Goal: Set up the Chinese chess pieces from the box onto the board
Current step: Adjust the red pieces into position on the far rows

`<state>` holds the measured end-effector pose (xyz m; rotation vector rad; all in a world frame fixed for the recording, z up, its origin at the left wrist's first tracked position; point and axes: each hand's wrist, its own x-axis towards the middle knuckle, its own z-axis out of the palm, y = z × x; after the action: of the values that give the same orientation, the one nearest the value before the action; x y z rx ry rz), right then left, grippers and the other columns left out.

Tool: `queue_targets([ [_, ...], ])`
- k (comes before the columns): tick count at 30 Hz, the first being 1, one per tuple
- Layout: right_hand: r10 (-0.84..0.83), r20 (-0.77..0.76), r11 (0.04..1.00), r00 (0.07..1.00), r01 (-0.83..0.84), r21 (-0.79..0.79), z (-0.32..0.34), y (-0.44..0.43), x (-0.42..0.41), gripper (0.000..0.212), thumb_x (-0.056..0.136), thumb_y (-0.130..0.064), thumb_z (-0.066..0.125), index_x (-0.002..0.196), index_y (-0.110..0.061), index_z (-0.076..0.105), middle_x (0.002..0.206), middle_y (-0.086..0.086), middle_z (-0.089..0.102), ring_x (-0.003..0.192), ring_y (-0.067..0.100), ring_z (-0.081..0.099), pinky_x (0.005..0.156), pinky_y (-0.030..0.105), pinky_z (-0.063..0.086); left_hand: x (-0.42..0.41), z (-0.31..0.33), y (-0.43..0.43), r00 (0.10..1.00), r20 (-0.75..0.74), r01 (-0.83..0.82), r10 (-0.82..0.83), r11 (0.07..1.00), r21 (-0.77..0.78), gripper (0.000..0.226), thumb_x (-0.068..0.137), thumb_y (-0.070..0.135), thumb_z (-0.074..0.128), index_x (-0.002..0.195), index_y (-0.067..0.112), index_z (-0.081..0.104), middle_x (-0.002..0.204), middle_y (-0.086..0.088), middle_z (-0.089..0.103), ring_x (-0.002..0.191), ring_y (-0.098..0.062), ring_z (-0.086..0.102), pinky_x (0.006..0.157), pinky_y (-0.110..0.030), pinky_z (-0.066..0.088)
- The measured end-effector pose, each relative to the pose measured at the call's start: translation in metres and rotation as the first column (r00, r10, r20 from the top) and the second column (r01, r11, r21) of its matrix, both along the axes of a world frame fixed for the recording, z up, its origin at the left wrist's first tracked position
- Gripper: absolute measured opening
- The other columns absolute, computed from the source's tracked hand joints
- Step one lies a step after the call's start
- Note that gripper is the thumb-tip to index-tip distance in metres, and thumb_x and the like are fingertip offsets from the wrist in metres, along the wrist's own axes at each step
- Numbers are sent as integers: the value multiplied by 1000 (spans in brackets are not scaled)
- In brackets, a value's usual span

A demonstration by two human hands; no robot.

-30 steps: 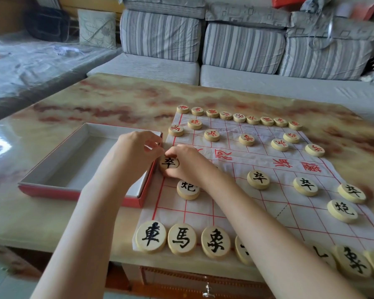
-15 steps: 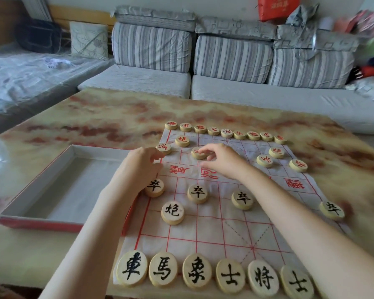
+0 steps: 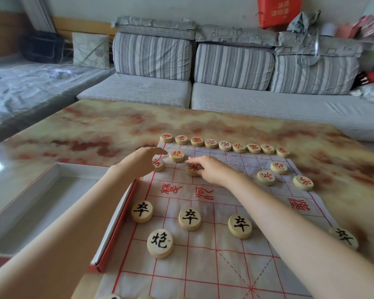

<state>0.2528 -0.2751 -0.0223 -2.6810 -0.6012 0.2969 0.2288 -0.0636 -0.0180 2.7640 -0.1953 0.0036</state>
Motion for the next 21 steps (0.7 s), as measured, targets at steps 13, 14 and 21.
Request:
queue_targets([
  [13,-227,280,968,933,247,-39,-13,17,-8,65,82,-53,59,119,-2,47,122,13,54,109,30,55,74,33,40,13,-17,-4,975,142,-183,171,980,76,44,74,44,68,104,13,61,137,-2,46,108,-27,57,85,-34,46],
  [14,-230,282,969,931,247,-24,-12,17,-8,69,81,-55,58,121,-1,46,124,12,52,111,30,54,74,32,39,12,-17,-4,974,139,-192,180,978,77,48,72,48,69,105,15,61,138,0,46,108,-26,57,85,-33,45],
  [21,-72,2,981,997,70,179,-5,-3,-5,61,87,-19,61,143,-24,35,147,4,38,133,21,39,103,30,33,11,-7,8,999,-6,-45,45,999,-1,69,68,33,77,130,23,48,142,-1,42,123,-20,46,101,-33,37],
])
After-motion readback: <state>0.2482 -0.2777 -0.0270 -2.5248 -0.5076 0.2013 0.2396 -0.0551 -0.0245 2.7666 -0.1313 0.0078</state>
